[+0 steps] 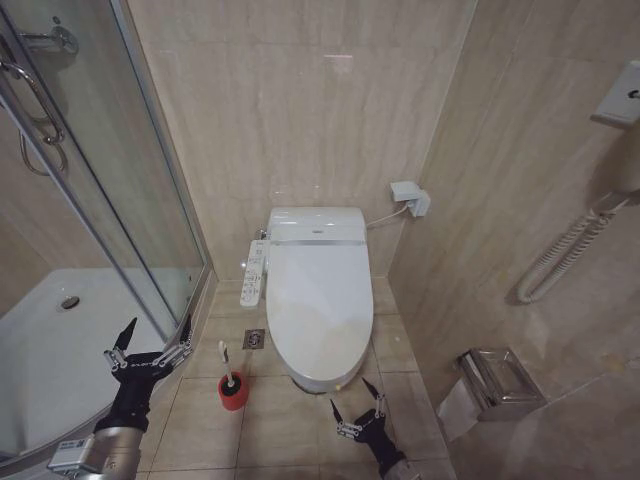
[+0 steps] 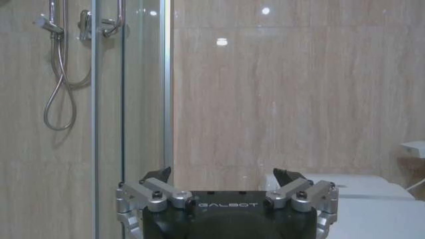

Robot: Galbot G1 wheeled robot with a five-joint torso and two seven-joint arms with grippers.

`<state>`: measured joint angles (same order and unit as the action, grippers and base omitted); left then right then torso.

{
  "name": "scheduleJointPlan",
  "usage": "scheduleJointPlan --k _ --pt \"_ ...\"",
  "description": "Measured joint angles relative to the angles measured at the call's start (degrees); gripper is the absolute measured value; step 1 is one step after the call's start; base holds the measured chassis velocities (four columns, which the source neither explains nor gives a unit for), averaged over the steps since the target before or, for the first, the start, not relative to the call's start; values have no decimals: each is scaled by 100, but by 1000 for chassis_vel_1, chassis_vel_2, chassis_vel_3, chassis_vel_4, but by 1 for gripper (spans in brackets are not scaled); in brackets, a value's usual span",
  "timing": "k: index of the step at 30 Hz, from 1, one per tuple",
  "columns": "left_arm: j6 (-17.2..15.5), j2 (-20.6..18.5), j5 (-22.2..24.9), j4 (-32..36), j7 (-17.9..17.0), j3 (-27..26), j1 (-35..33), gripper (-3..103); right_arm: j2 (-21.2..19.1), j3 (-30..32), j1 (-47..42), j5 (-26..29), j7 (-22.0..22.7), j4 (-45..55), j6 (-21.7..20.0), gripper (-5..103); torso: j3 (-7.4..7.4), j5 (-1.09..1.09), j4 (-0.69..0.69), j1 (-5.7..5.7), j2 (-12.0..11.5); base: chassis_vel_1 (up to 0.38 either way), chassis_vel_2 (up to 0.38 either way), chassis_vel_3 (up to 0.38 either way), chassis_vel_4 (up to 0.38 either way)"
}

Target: Open the toilet lid, clean the toilet bowl with a toilet brush, close the toilet lid, and flush.

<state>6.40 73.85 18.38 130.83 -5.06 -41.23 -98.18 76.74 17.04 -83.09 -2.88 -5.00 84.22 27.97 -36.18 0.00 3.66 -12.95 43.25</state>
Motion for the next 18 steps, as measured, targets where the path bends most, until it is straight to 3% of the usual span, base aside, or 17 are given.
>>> scheduleJointPlan --k 18 --pt "0 0 0 0 0 0 0 100 -27 -109 399 61 12 -499 22 100 0 0 0 0 0 0 0 0 0"
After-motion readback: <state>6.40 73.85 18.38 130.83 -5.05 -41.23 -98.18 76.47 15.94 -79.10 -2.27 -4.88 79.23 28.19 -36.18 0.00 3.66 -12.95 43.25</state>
